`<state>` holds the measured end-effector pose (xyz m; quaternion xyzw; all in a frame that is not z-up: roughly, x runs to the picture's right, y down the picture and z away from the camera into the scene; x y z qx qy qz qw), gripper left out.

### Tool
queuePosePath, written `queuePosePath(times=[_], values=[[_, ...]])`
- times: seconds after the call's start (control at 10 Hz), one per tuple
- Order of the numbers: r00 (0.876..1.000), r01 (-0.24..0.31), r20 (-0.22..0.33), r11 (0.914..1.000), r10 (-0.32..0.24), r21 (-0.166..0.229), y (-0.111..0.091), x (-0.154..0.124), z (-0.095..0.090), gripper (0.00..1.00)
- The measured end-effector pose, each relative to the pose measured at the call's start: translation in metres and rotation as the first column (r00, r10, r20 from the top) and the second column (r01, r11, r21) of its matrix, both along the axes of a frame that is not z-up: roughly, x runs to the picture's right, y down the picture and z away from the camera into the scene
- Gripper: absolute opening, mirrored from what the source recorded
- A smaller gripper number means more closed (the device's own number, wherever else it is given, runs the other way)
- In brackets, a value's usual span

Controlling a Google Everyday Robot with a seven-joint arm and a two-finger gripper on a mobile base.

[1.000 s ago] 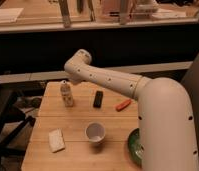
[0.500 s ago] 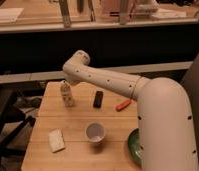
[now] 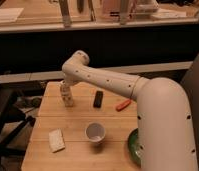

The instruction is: Knock the bottle over

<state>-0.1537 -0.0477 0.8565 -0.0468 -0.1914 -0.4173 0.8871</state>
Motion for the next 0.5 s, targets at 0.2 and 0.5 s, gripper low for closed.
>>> queuePosePath(times=[0.2,0.5], values=[[1.000,0.006,0.010,1.0000,-0.006,0.004,-0.0026,-0.0010,0.0016,0.00],[0.999,0.016,0.028,0.9998,-0.017,0.009,-0.0032,-0.0073,0.0012,0.00]])
